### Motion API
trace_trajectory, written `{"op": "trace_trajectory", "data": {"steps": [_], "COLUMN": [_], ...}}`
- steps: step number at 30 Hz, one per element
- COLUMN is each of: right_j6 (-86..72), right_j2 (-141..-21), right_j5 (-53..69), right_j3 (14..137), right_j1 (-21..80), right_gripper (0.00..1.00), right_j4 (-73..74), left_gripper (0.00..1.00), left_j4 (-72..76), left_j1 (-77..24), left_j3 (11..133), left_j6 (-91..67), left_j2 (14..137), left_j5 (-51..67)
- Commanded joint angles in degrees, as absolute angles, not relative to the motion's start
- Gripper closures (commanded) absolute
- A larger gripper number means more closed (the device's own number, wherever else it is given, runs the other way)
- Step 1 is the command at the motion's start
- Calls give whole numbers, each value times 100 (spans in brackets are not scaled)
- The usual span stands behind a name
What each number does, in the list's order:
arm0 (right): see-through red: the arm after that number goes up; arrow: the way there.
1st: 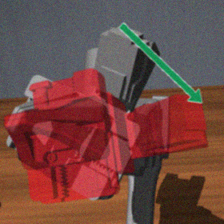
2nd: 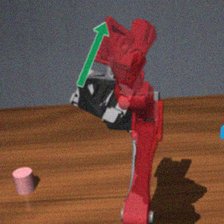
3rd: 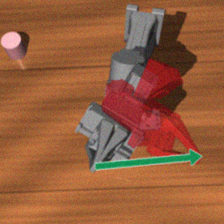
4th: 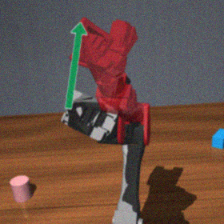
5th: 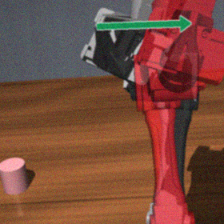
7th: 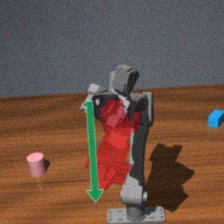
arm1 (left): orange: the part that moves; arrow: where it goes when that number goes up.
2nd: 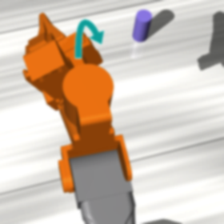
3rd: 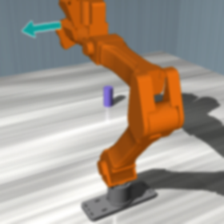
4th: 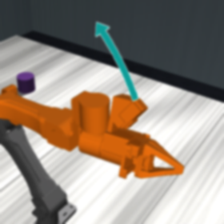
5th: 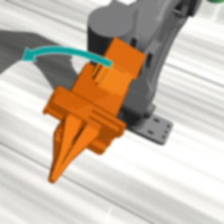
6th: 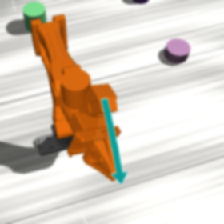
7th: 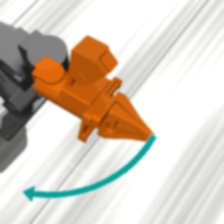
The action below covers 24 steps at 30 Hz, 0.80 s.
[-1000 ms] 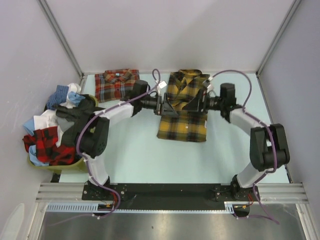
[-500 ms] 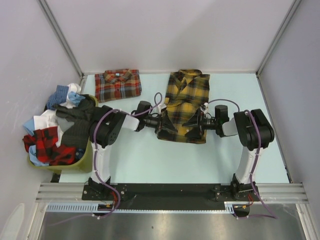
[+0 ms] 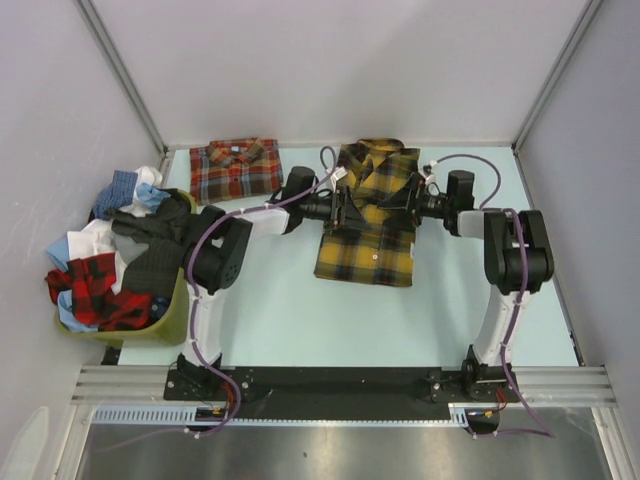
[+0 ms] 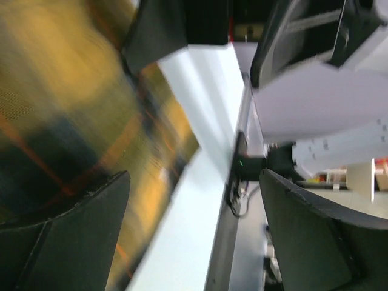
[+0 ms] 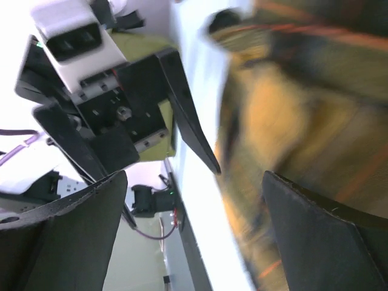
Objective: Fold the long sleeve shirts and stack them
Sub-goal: Fold the shirt
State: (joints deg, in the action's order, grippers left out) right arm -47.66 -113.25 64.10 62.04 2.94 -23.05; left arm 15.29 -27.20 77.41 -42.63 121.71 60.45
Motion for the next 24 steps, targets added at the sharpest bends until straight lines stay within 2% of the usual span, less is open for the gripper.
{"op": "trace_trajectory", "data": {"steps": [1,4,8,13,16,18,19,20,21,22,24], "right_j6": [-4765,-4404,-3886,-2349,-1236,-688,-42,235,472,588,641], "right_j2": [-12267,-12840,-12929,-12174,-11753,-11576,-11453,-11426,-11417,-11452,-11557], "right_j5": [6180,5907,5941,6380,6302,5979,5794,5583,5207,5090,4809], "right_j3": [6651,6951,7390,7935,8235,8340,8376,8428,8464,8542,8639], "right_j1": [203,-121,-290,-27,263,491,570,754,825,870,949], "right_gripper": [0,0,0,0,0,0,0,0,0,1,4], "right_j4": [-2113,-1688,-977,504,1359,1721,2036,2187,2284,2372,2364], "left_gripper": [7,6,6,18,25,37,44,58,60,59,55], "left_j4": [1099,398,351,309,-613,-1122,-1195,-1213,-1082,-933,-364], "left_j1": [-2365,-2198,-2162,-2188,-2302,-2460,-2557,-2688,-3037,-3224,-3723], "left_j3": [8340,8455,8008,7515,7418,7208,7068,6666,6419,6146,5381], "left_j6": [-4701,-4282,-4123,-3123,-889,5,1044,1533,2008,2839,3451], "left_j2": [13209,13315,13000,11911,11085,10533,10329,10110,9707,9512,9038], "left_j5": [4969,4441,4560,4826,4466,3941,3685,3335,2739,2429,1954]}}
